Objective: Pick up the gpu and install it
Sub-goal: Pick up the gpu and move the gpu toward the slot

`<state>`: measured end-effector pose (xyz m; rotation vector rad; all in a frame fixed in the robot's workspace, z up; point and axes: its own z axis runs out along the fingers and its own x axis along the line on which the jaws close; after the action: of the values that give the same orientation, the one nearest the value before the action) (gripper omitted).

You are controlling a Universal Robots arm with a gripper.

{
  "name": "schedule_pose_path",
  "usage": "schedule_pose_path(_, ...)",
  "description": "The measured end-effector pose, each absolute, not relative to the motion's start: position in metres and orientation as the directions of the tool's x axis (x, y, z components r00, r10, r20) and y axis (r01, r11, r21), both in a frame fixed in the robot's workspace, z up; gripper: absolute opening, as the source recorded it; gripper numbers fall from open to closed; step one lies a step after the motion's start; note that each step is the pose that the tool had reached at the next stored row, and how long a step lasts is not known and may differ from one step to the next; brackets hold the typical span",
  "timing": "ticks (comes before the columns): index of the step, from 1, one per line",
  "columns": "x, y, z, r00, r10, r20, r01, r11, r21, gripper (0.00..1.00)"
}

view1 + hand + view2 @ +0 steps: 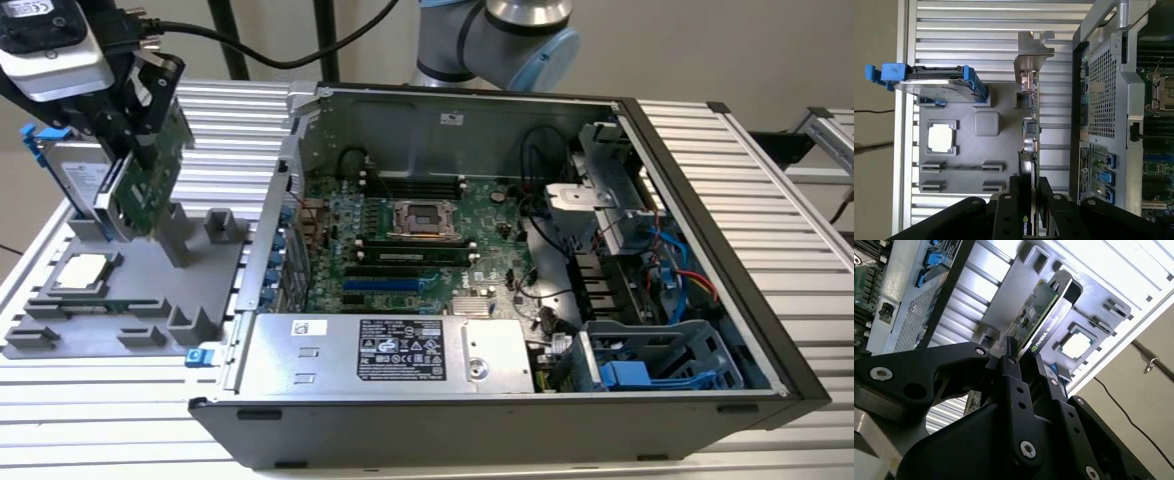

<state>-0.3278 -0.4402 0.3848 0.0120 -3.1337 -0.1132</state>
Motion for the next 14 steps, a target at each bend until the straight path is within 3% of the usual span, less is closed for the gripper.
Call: schedule_pose_path(14, -0.3277, -0.4402, 0.3915, -1.000, -0.008, 0.005, -0.007, 0.997, 0.072, 0.00)
